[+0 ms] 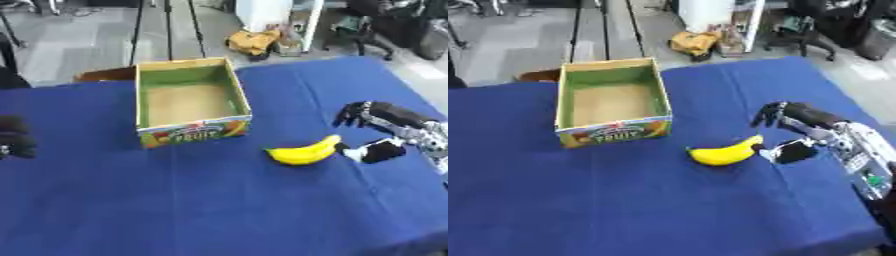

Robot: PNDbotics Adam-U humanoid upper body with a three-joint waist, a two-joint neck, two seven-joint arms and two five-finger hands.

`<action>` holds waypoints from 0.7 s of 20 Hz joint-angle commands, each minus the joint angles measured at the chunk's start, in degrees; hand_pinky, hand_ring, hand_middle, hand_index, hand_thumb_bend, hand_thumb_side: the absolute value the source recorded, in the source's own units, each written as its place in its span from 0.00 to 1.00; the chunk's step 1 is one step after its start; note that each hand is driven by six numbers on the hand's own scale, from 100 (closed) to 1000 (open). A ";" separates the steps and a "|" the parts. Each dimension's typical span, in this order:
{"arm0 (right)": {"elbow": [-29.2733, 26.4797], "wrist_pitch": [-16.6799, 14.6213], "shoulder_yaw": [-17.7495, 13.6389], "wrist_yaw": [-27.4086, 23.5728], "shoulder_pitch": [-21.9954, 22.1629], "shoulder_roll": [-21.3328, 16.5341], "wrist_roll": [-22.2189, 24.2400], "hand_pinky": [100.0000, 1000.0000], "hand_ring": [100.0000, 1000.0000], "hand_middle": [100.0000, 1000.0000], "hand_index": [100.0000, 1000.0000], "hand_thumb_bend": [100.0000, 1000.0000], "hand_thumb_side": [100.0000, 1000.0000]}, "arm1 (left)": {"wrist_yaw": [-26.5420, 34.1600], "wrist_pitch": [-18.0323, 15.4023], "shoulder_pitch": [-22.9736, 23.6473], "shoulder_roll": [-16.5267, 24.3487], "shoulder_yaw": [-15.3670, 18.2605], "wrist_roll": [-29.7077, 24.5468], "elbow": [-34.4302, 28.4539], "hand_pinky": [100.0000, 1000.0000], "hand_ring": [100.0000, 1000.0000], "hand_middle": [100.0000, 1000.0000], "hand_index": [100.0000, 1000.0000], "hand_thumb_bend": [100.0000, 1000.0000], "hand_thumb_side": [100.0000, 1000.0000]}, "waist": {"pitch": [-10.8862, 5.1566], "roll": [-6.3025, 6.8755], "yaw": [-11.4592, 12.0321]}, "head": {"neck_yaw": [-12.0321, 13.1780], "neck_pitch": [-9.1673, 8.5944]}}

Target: Pick up objects on the table and place them in the box.

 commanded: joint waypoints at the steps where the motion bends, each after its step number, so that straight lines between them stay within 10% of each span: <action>1: -0.94 -0.07 -0.47 -0.46 -0.59 -1.84 0.12 0.59 0.69 0.74 0.75 0.17 0.33 | 0.35 -0.12 -0.59 0.53 0.68 0.69 -1.10 0.52 0.57 0.59 0.74 0.42 0.82 | -0.89 -0.24 0.26 | -0.12 0.09; 14: 2.82 -1.71 1.68 0.12 -3.88 -3.00 0.93 0.61 0.73 0.77 0.75 0.18 0.31 | 0.45 0.08 -0.70 0.59 0.47 0.02 -0.72 0.52 0.56 0.58 0.74 0.42 0.82 | -1.03 -0.41 0.85 | -0.11 0.22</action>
